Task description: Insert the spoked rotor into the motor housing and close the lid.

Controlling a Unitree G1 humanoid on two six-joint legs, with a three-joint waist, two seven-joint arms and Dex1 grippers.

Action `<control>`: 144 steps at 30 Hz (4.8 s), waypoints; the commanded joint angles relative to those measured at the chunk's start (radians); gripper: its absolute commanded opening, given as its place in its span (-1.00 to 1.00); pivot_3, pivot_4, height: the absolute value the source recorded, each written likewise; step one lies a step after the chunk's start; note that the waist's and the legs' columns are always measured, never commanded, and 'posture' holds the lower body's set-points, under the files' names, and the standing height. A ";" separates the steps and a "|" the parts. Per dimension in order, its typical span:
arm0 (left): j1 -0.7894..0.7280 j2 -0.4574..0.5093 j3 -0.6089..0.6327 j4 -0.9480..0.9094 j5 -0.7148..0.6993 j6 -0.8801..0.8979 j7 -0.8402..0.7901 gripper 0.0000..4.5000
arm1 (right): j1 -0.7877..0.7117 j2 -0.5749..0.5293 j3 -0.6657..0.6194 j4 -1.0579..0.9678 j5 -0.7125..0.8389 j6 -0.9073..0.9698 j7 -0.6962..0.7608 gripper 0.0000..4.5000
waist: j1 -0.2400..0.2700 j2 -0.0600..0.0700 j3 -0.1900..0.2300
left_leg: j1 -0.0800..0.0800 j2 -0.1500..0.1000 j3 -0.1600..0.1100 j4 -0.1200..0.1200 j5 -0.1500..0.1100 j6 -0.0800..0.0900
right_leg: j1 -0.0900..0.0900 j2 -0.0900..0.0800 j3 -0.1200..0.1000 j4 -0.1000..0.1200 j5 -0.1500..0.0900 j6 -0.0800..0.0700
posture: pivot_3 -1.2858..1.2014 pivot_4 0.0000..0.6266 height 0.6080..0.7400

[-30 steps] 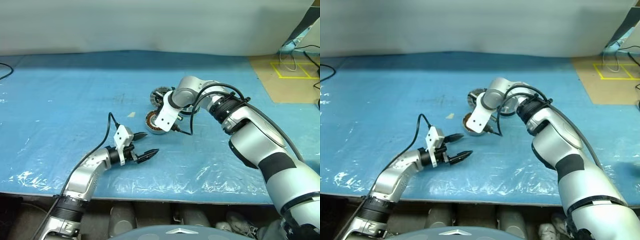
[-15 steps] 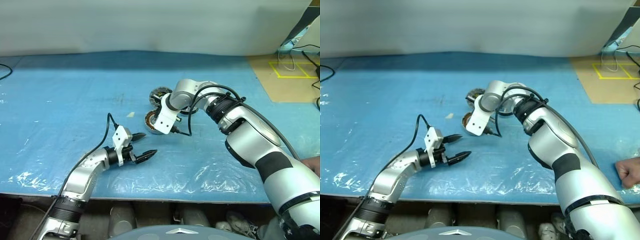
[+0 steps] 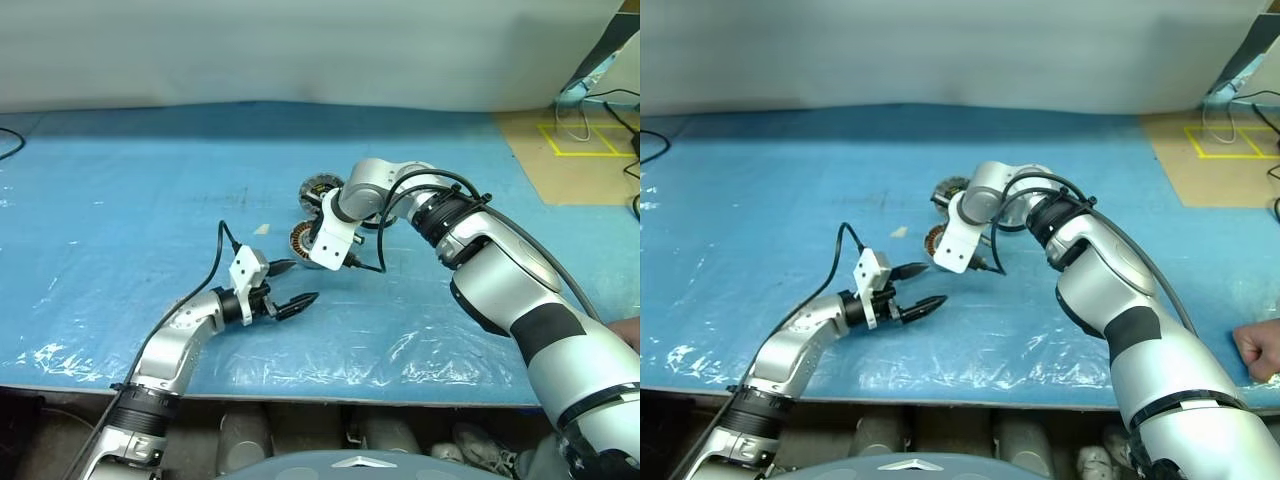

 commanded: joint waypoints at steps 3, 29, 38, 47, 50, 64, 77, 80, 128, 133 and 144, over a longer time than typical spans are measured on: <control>0.010 0.011 0.010 -0.016 -0.008 -0.025 -0.008 1.00 | -0.007 0.010 -0.017 -0.023 0.040 0.001 0.018 -0.40 | 0.000 0.000 0.000 | 0.000 0.000 0.000 0.000 0.000 0.000 | 0.000 0.000 0.000 0.000 0.000 0.000 | 0.03 -0.52 1.00; 0.016 0.010 -0.003 -0.048 -0.008 -0.003 0.004 1.00 | -0.042 0.031 0.013 0.013 -0.017 0.022 -0.036 -0.24 | 0.000 0.000 0.000 | 0.000 0.001 0.000 0.002 0.000 0.000 | 0.000 0.000 0.000 0.002 0.000 0.000 | 0.03 -0.52 1.00; 0.024 0.011 -0.003 -0.046 -0.007 -0.011 0.003 1.00 | -0.039 0.048 0.014 0.002 -0.011 0.020 -0.020 -0.24 | 0.000 0.000 0.000 | 0.000 0.001 0.000 0.002 0.000 0.000 | 0.000 0.000 0.000 0.002 0.000 0.000 | 0.03 -0.52 1.00; 0.006 -0.001 -0.003 0.022 0.005 -0.049 -0.004 1.00 | -0.039 0.014 0.029 0.028 -0.043 0.011 -0.035 -0.24 | 0.000 0.000 0.000 | 0.000 0.001 0.000 0.002 0.000 0.000 | 0.000 0.000 0.000 0.002 0.000 0.000 | 0.03 -0.52 1.00; 0.004 0.001 -0.005 0.031 0.004 -0.058 -0.008 1.00 | -0.052 0.016 0.018 0.030 -0.033 0.015 -0.033 -0.24 | 0.001 0.000 0.000 | 0.000 0.001 0.000 0.002 0.000 0.000 | 0.000 0.000 0.000 0.003 0.000 0.000 | 0.03 -0.52 1.00; -0.006 0.013 -0.003 -0.010 -0.011 -0.018 -0.011 1.00 | -0.053 -0.008 -0.030 -0.062 0.075 -0.012 0.078 -0.24 | 0.000 0.000 0.000 | -0.001 0.002 0.000 0.002 0.000 0.000 | -0.001 0.000 0.000 0.002 0.000 0.000 | 0.03 -0.52 1.00; -0.014 0.029 0.031 -0.071 -0.067 0.019 -0.030 1.00 | 0.233 -0.201 -0.332 -0.421 0.534 0.422 0.359 -0.24 | 0.016 -0.001 0.001 | -0.003 0.001 0.000 0.004 0.000 0.001 | 0.000 0.000 0.000 0.002 0.000 0.000 | 0.03 -0.52 1.00; -0.019 0.041 0.042 -0.105 -0.108 0.055 -0.043 1.00 | 0.383 -0.261 -0.487 -0.655 0.732 0.779 0.421 -0.24 | 0.018 -0.001 0.002 | -0.003 0.001 0.000 0.004 0.000 0.002 | 0.000 0.000 0.000 0.001 0.000 0.000 | 0.03 -0.52 1.00; -0.173 0.042 0.044 -0.037 -0.153 0.139 -0.059 1.00 | 0.279 -0.190 -0.502 -0.097 0.597 1.131 0.040 -0.24 | 0.033 0.004 0.004 | -0.006 0.003 0.001 0.006 0.002 -0.003 | -0.006 0.003 0.000 0.003 0.002 -0.003 | 0.03 -0.52 1.00; -0.177 0.039 0.044 -0.009 -0.144 0.122 -0.069 1.00 | 0.293 -0.192 -0.496 -0.116 0.600 1.138 0.053 -0.24 | 0.033 0.004 0.004 | -0.004 0.003 0.001 0.007 0.002 -0.003 | -0.003 0.003 0.000 0.004 0.002 -0.003 | 0.03 -0.52 1.00; -0.184 0.036 0.046 -0.006 -0.133 0.120 -0.062 1.00 | 0.357 -0.187 -0.477 -0.167 0.598 1.147 0.091 -0.41 | 0.033 0.004 0.004 | -0.003 0.003 0.001 0.007 0.002 -0.003 | -0.003 0.003 0.000 0.003 0.002 -0.003 | 0.03 -0.52 1.00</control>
